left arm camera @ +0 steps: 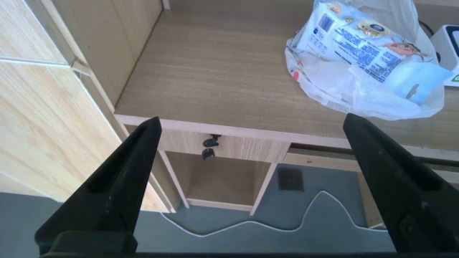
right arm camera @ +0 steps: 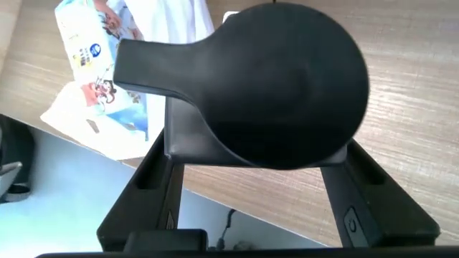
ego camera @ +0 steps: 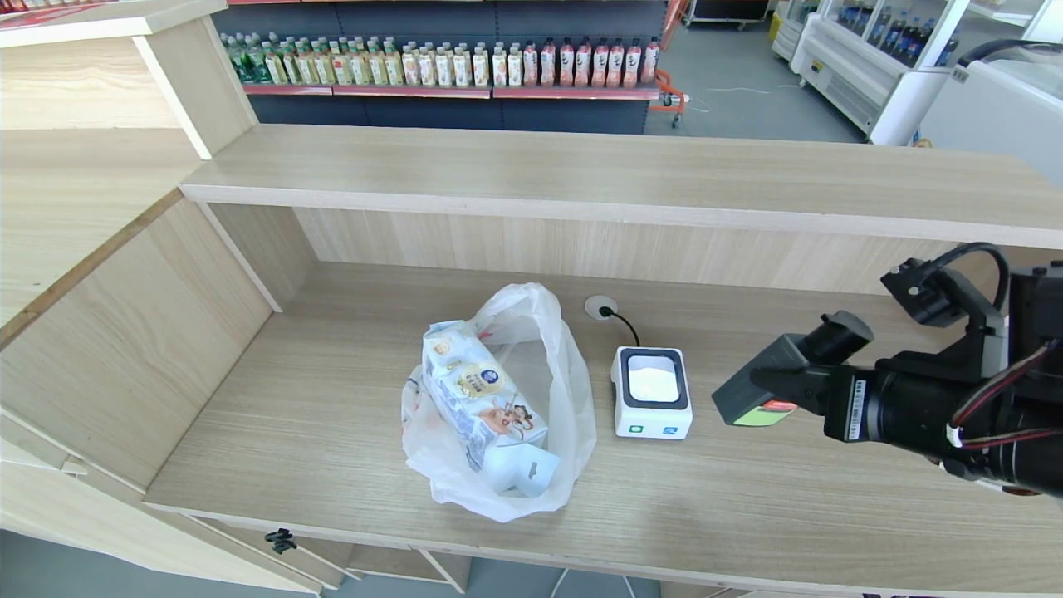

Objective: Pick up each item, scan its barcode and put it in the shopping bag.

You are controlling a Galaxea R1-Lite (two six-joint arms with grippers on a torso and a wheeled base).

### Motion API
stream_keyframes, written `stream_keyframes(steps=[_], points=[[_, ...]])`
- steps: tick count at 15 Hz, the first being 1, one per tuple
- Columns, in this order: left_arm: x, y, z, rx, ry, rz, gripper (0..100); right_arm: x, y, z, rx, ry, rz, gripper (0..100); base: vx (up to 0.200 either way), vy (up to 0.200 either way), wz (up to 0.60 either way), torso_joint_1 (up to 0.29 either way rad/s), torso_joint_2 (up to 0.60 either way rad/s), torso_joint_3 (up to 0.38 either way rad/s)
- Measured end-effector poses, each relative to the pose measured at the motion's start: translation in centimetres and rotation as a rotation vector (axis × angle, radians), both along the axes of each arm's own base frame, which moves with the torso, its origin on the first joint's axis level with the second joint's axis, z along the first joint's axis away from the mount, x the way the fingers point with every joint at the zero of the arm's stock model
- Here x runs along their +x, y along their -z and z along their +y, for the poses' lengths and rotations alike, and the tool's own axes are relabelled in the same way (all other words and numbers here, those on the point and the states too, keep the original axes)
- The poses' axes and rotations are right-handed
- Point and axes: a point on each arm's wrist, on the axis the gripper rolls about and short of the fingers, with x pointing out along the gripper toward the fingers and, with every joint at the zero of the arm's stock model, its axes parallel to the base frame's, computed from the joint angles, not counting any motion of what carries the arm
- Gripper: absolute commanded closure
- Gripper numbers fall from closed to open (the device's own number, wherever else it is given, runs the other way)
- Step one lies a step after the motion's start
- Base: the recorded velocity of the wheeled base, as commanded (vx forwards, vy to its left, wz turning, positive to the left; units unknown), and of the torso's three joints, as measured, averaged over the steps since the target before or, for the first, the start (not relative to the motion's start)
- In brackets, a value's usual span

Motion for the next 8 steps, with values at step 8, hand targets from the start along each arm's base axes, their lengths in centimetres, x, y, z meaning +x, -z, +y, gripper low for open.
stream_keyframes(steps=[8], points=[[0.0,0.0,0.0,0.0,0.0,0.0,0,-0.9,-1.2,-0.5,-0.111,-0.047,-0.108,100,0.0,0.0,0.0,0.0,0.0,0.0]])
